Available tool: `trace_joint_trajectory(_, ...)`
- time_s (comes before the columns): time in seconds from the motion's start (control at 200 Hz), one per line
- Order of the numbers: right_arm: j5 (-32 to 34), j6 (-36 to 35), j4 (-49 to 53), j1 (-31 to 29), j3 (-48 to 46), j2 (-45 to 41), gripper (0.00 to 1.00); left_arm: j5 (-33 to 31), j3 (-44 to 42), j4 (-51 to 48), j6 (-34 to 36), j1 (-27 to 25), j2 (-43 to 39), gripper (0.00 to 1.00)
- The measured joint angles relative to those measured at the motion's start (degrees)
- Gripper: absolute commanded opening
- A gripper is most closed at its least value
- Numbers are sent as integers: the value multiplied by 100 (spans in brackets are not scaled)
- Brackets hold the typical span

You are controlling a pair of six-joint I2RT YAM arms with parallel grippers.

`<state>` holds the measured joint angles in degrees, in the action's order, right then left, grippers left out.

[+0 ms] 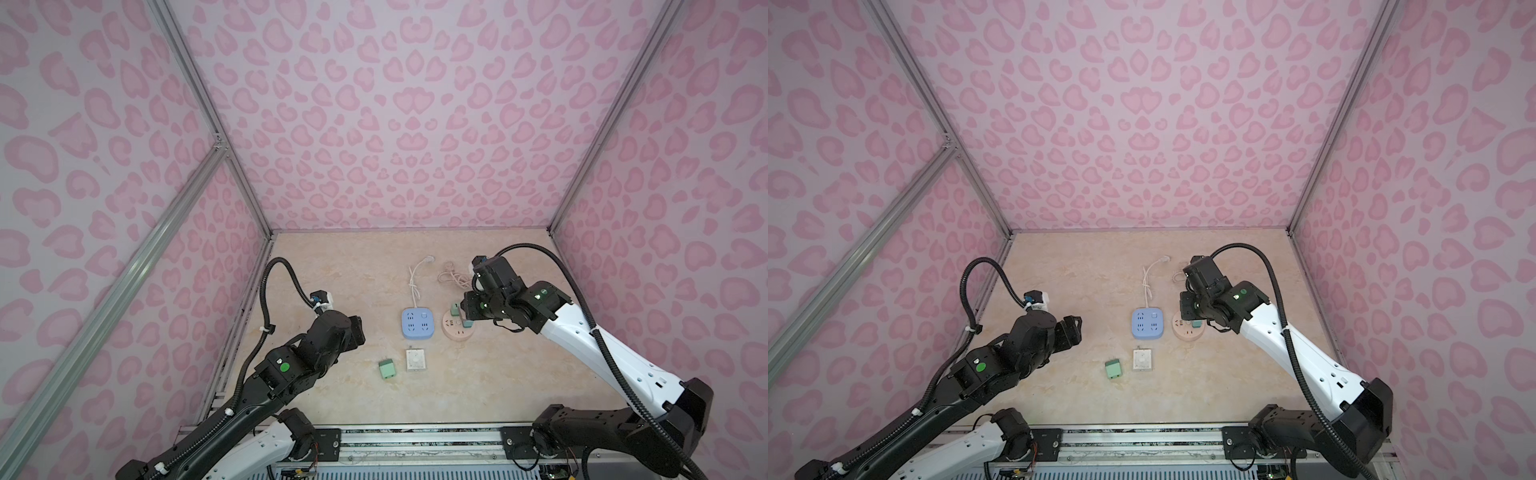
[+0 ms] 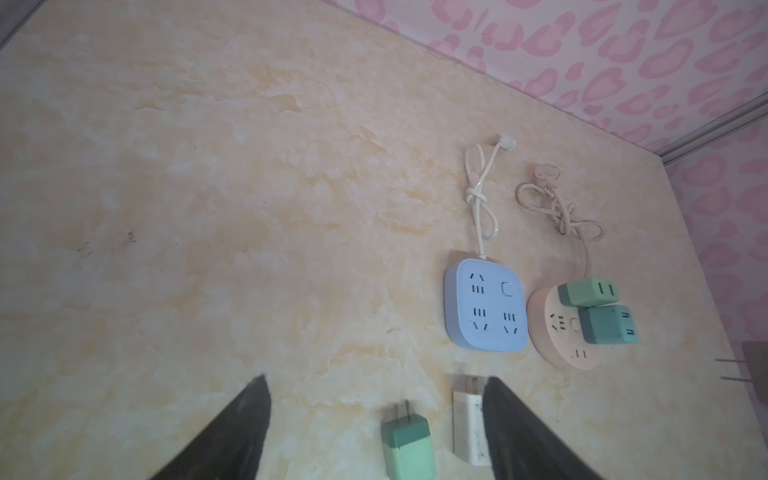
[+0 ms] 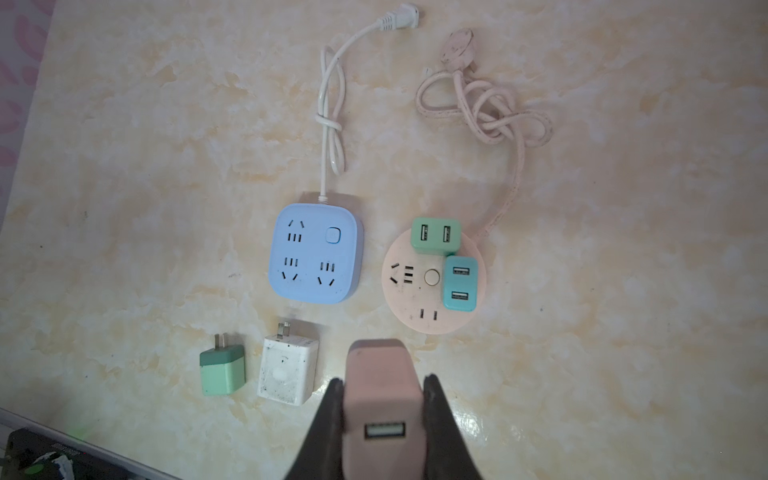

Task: Insert the plug
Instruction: 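Move the pink adapter over the free socket of the pink strip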

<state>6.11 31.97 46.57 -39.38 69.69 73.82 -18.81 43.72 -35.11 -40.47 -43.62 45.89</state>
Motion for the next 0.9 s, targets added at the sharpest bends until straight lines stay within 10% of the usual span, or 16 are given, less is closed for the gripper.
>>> trace_joint_trajectory(0.9, 391, 345, -833, -129, -275, 1123, 0, 365, -225, 313, -149, 81, 4, 81)
